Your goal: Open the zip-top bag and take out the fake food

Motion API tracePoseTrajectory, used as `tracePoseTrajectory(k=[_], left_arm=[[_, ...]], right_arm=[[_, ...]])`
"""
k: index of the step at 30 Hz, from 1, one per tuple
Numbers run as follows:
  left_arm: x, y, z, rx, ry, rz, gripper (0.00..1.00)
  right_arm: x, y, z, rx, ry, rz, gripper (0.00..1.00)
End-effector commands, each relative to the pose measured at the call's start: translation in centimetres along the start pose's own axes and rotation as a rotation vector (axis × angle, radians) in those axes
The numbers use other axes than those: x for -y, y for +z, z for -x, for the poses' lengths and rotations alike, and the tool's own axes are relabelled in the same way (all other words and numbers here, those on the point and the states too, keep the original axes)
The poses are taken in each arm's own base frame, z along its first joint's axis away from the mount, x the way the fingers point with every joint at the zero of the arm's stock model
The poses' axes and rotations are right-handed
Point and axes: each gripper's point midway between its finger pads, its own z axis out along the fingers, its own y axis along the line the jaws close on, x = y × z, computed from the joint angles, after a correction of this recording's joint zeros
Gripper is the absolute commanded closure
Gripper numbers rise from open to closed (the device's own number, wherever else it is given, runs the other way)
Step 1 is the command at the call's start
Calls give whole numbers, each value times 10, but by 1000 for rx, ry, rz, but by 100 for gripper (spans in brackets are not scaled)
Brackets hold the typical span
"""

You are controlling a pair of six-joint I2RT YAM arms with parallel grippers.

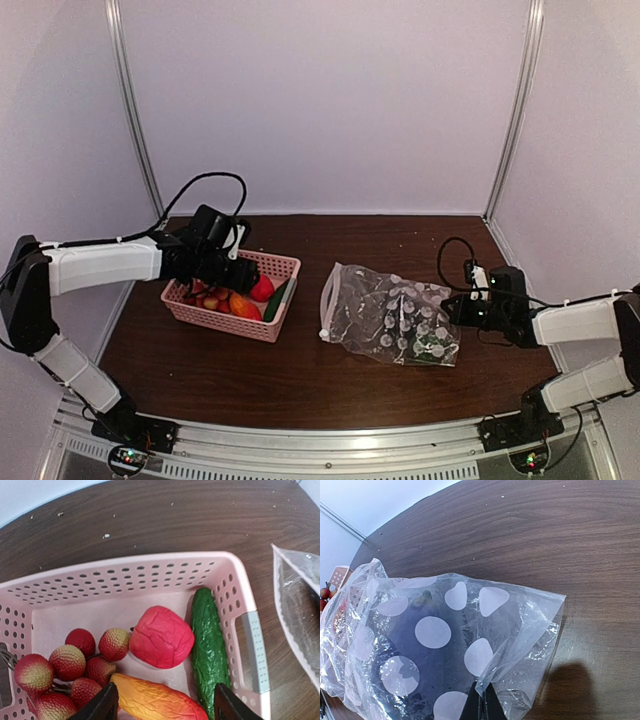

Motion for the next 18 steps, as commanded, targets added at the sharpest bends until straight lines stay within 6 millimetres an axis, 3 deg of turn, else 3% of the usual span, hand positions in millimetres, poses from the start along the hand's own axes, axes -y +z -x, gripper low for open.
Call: tracePoseTrajectory(k=[1,6,11,18], left_arm=[[25,-23,46,160,10,-131,35],[77,-26,59,208,65,-350,44],[106,-6,60,176,90,-423,64],[155,21,51,115,114,-514,72]], right_arm=[[-3,1,5,4,-9,15,100],[-3,1,5,4,-9,15,100],[-2,1,5,1,-11,5,100],[2,2,3,-9,-7,-10,100]])
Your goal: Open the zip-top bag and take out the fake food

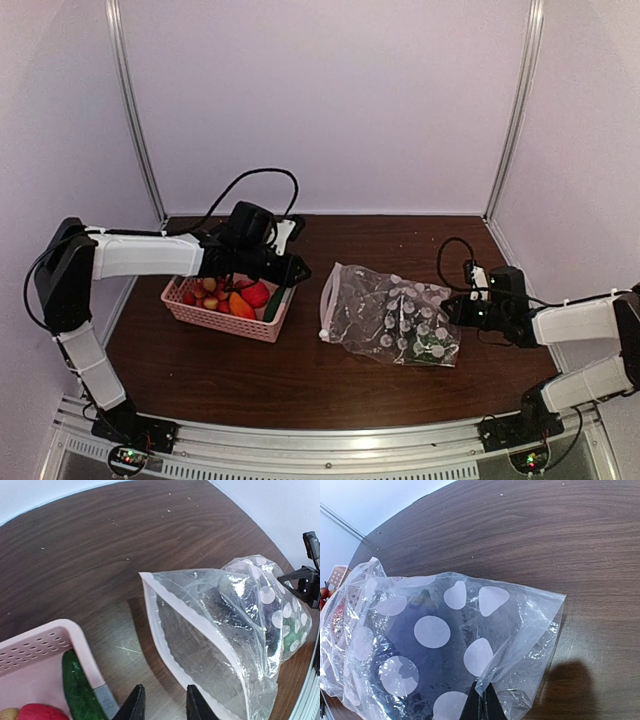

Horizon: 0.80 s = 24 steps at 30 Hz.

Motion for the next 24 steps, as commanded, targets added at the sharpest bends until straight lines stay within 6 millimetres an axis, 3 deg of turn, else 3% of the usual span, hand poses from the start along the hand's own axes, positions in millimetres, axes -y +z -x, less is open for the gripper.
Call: tracePoseTrajectory(k=[1,10,14,18,24], left_arm=[[31,23,9,10,22,-95,72],[52,74,-14,-86,33,-145,78],[70,91,-23,-115,58,-199,80],[96,103,-28,-105,66,-330,79],[113,116,-32,-103,34,-433,77]], right_arm=[[2,2,3,-6,-6,-9,100],[4,6,1,-18,2,-15,100],[1,7,-1,-20,9,4,100],[-3,11,-8,-35,18,37,100],[-11,18,-12,-53,13,70,100]])
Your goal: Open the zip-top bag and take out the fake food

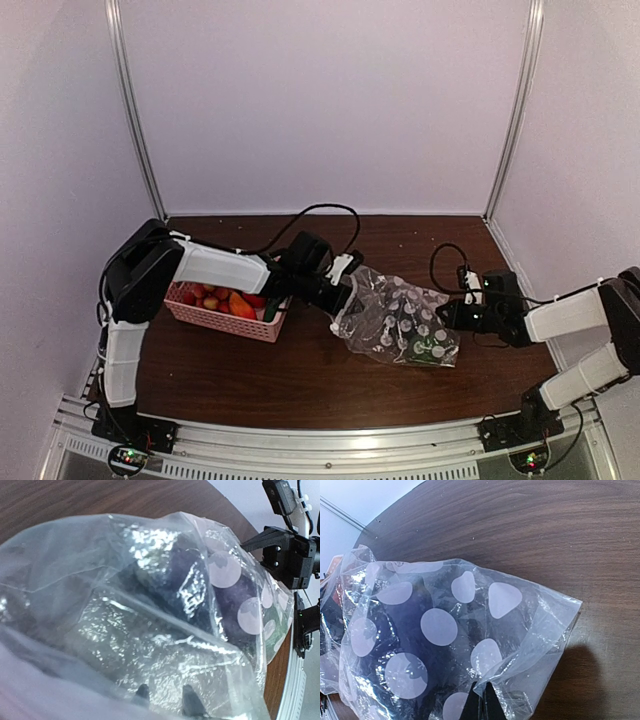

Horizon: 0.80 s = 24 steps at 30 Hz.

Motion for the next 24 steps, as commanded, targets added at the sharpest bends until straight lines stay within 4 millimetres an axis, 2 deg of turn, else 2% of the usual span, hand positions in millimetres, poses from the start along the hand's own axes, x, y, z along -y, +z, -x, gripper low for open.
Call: tracePoseTrajectory(k=[1,9,15,18,22,24], left_arm=[[24,12,19,57,14,-134,76],[30,35,5,25,-19,-221,69],[13,45,-2,11,-79,-149,67],[12,52,-5,3,-88,-146,67],[17,60,-4,-3,-86,-163,67],[25,59,-1,10,-71,-206,66]], right_arm=[[-13,5,4,4,-6,52,100],[-28,17,-7,-29,-25,89,100],[-27,21,-13,-43,-24,80,100],[-29,23,-15,-49,-30,85,100],[-35,26,-19,-60,-41,91,100],[-37,28,-20,-65,-48,89,100]])
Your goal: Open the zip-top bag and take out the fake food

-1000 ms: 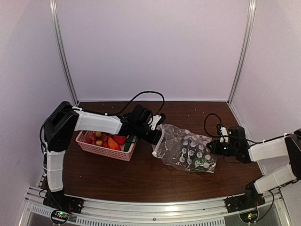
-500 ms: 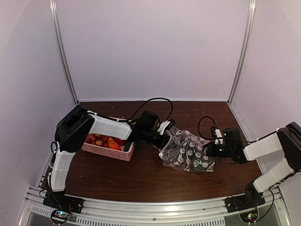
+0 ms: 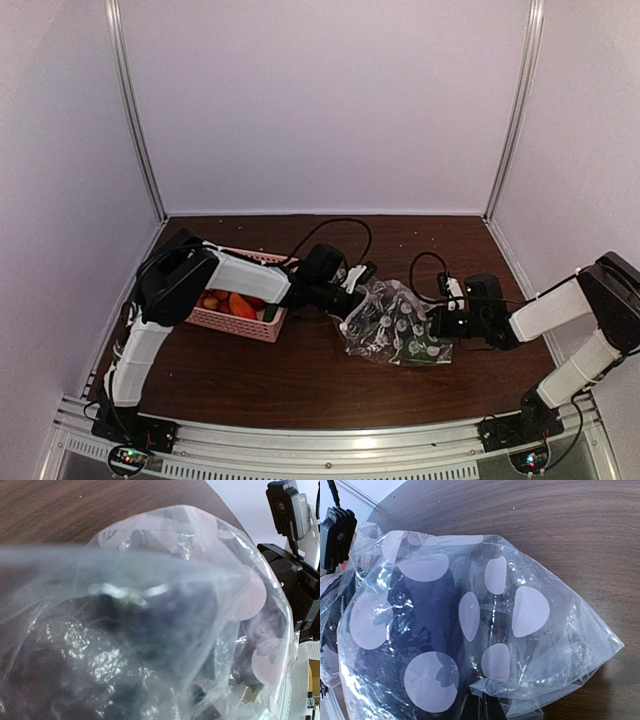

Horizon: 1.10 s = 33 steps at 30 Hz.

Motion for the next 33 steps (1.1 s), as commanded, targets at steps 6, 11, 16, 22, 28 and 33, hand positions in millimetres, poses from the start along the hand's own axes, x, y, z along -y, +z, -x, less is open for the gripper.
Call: tracePoseTrajectory(k=[6,11,16,22,28,33], left_arm=[[54,4,15,56,83,-208,51],[68,0,18,81,94,-269,41],[61,2,17,88,63,-238,32],[46,12,6,51,35,-189,19],[52,18,0,39,47,-213,15],[54,16,1,47,51,-223,19]], right_arm=[[-12,10,6,16,-31,-12,100],[-21,14,4,7,-66,-18,100],[-37,18,4,5,-103,4,100],[-68,23,8,10,-162,70,100],[-101,32,13,18,-190,152,100],[-122,34,17,24,-205,209,100]])
